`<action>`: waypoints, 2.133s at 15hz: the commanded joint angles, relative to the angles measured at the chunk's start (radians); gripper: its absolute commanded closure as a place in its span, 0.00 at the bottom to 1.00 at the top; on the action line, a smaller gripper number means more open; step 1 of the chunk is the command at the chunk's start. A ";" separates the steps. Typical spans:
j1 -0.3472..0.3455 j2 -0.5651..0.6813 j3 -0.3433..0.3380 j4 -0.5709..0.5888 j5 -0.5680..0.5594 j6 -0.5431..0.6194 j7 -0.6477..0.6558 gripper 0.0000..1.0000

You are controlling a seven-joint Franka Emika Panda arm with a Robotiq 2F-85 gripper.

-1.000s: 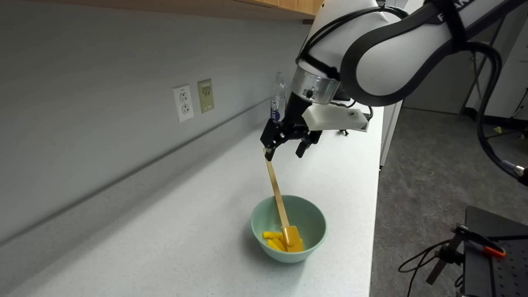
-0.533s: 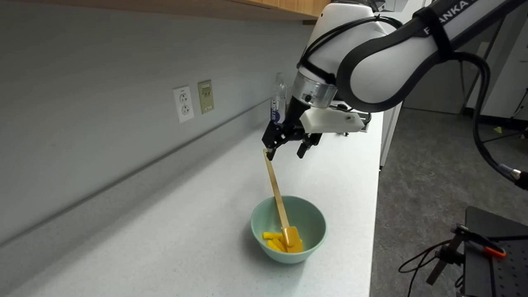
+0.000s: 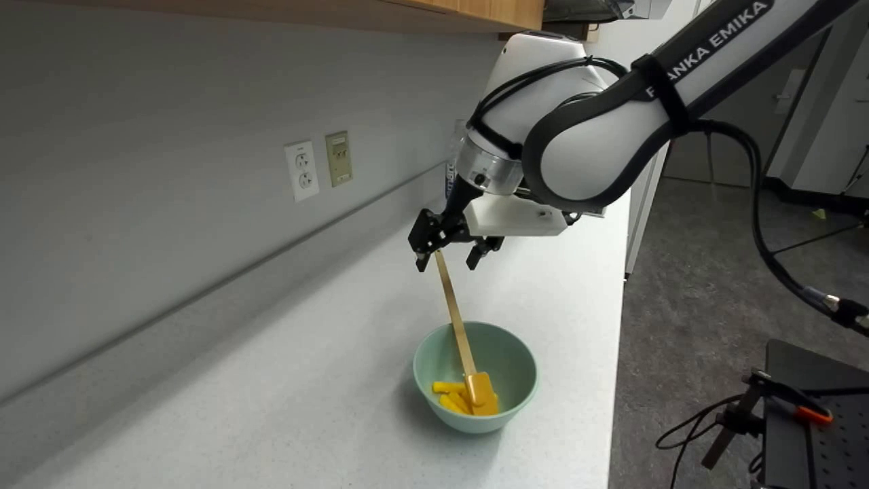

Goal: Mix in the bowl with the spatula

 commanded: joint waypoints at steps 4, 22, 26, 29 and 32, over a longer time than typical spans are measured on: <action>0.069 0.118 -0.084 0.131 -0.039 0.005 0.029 0.00; 0.182 0.093 -0.197 0.149 -0.132 -0.025 0.120 0.98; 0.211 0.047 -0.209 0.119 -0.206 -0.014 0.167 0.98; 0.232 0.000 -0.214 0.080 -0.281 -0.007 0.219 0.98; 0.249 -0.046 -0.222 0.040 -0.391 0.011 0.297 0.98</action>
